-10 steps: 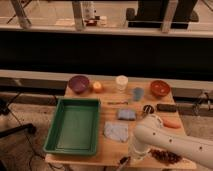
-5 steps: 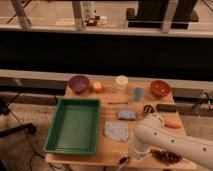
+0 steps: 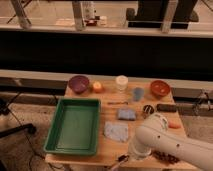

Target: Place brush in table surface

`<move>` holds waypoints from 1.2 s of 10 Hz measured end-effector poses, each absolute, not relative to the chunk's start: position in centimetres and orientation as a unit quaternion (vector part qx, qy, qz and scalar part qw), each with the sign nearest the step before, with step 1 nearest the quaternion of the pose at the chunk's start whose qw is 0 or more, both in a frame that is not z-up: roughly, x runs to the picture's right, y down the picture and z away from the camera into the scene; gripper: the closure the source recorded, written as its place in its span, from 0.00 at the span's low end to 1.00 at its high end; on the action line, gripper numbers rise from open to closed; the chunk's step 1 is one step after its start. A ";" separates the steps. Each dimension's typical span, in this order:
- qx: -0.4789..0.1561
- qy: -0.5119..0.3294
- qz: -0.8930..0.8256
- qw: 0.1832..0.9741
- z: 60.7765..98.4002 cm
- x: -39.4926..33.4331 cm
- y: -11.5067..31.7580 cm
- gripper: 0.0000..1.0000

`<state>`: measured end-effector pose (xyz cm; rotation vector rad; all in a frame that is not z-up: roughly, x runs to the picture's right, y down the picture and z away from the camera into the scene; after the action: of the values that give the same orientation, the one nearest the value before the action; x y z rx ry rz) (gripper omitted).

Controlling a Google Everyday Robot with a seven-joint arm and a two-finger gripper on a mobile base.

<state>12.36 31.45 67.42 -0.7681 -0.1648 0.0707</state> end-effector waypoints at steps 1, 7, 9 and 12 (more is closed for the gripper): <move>-0.375 -0.076 0.047 0.923 67.8 12.4 31.2 1.00; -0.369 -0.081 0.098 0.921 69.6 12.2 27.6 1.00; -0.367 -0.088 0.106 0.920 69.5 12.0 27.1 1.00; -0.362 -0.097 0.117 0.920 69.8 11.5 26.4 1.00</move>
<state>11.47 26.43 69.77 -0.7442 -0.1998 0.2395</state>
